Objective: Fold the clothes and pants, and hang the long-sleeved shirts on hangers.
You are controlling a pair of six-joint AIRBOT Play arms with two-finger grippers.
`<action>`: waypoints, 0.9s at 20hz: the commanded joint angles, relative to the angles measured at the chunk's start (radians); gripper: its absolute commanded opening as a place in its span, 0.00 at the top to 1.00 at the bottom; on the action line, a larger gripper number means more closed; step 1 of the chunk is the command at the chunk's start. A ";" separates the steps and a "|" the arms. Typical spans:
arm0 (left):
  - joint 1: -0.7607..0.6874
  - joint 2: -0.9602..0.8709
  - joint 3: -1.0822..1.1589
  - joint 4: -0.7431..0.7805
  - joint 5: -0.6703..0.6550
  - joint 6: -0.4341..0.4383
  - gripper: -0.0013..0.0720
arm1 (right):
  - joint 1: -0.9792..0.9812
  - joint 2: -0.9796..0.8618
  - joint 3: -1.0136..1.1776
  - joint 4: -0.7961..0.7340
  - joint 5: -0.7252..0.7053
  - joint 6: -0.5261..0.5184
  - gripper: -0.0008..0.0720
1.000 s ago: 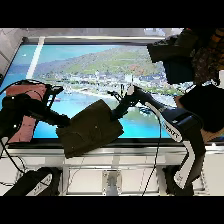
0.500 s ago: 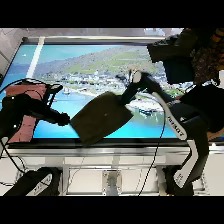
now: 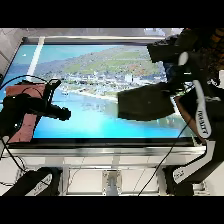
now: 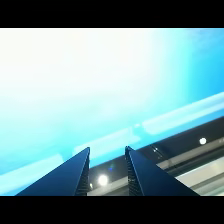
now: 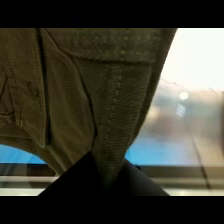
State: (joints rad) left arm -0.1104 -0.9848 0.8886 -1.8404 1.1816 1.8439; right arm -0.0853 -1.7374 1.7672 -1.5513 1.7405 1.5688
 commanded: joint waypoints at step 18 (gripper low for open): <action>0.001 -0.274 0.000 0.083 -0.274 -0.008 0.61 | -0.120 0.294 -0.440 -0.005 -0.167 0.041 0.63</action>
State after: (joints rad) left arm -0.1104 -1.2560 0.8886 -1.8061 0.9783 1.8431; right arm -0.2726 -1.4864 1.3334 -1.7058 1.6272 1.6062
